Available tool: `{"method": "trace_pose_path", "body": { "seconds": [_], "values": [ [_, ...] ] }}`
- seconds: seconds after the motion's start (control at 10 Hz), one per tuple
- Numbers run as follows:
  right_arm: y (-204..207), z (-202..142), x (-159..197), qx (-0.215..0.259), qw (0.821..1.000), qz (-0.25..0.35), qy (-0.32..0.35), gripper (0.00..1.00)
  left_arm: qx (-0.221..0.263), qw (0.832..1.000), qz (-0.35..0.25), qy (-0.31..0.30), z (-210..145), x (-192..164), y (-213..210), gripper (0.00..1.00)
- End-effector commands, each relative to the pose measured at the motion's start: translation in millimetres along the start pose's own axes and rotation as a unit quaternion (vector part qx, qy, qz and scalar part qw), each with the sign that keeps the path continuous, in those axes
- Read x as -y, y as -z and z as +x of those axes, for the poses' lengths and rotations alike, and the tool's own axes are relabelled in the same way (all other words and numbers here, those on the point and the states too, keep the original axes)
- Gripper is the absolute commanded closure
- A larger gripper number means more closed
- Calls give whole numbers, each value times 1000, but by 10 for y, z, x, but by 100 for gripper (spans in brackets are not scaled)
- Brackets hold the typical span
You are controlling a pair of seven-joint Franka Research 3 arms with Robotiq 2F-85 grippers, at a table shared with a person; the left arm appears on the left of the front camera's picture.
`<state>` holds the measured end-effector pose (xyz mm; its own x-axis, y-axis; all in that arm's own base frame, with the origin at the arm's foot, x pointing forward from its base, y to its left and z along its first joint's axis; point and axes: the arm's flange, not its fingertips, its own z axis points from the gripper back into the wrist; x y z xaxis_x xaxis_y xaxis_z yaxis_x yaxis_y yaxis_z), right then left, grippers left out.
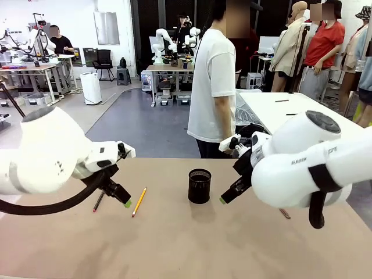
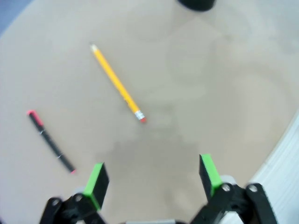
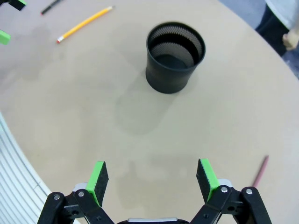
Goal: Place the pens into the pen holder.
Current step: Pick up a writing instrument from the table and place it into the Pen holder.
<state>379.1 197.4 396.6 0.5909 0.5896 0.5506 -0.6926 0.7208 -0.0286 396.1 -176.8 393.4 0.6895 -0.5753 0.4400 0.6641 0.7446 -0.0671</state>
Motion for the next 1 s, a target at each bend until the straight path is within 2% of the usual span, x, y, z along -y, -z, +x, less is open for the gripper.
{"method": "trace_pose_path", "body": {
  "seconds": [0.0, 0.2, 0.5, 0.7, 0.9],
  "values": [
    [-158, 68, 302, 17, 999, 37, -7, 0, 20, 997, -77, 2, 165, -239, -227, 0],
    [-376, 130, 473, 32, 998, 52, -8, 0, 40, 992, -122, 21, 301, -269, -429, 0],
    [-759, 139, 892, 40, 996, 75, -1, 0, 59, 989, -130, 47, 298, -532, -714, 0],
    [-824, 83, 1142, 32, 992, 118, -20, 0, 64, 987, -129, 68, 282, -660, -802, 0],
    [-828, 49, 1293, 36, 990, 125, -54, 0, 74, 981, -153, 95, 330, -728, -838, 0]
  ]
}}
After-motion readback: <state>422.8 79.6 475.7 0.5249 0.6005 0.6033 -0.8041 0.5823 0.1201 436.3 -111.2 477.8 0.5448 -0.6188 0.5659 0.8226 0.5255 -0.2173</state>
